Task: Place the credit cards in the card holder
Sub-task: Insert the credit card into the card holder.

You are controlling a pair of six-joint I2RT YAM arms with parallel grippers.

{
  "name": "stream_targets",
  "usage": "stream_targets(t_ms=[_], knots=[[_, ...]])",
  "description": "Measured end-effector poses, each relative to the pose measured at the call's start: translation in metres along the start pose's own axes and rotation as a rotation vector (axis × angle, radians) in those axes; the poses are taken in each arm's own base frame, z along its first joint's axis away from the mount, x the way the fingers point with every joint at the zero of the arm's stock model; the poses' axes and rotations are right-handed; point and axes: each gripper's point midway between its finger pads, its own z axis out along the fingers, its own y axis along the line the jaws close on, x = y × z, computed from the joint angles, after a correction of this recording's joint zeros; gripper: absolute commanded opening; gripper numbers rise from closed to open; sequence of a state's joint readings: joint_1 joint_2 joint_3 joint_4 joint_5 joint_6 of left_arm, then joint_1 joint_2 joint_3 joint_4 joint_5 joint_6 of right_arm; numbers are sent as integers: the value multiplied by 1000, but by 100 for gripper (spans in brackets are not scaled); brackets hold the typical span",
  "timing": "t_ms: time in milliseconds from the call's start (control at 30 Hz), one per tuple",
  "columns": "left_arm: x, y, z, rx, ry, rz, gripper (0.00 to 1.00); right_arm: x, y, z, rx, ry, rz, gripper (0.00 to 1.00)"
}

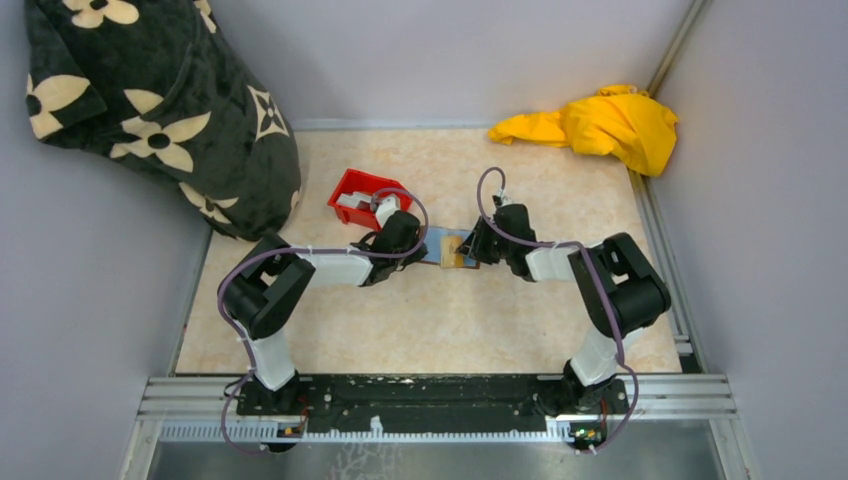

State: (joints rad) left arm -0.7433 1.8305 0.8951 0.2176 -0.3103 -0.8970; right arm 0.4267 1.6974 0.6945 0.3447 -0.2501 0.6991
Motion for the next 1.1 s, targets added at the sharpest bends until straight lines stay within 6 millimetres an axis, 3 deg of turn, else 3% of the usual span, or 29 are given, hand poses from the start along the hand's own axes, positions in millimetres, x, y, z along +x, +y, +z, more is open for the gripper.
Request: stream_targets(t_ms=[233,533,1100], knots=[[0,0,0,0,0,0,20,3,1,-1,-15,10,4,20],[0,0,0,1,0,0,20,7,4,5,-73,16,45,0],[0,0,0,3,0,0,20,15,-9,-12,-152,-33,207,0]])
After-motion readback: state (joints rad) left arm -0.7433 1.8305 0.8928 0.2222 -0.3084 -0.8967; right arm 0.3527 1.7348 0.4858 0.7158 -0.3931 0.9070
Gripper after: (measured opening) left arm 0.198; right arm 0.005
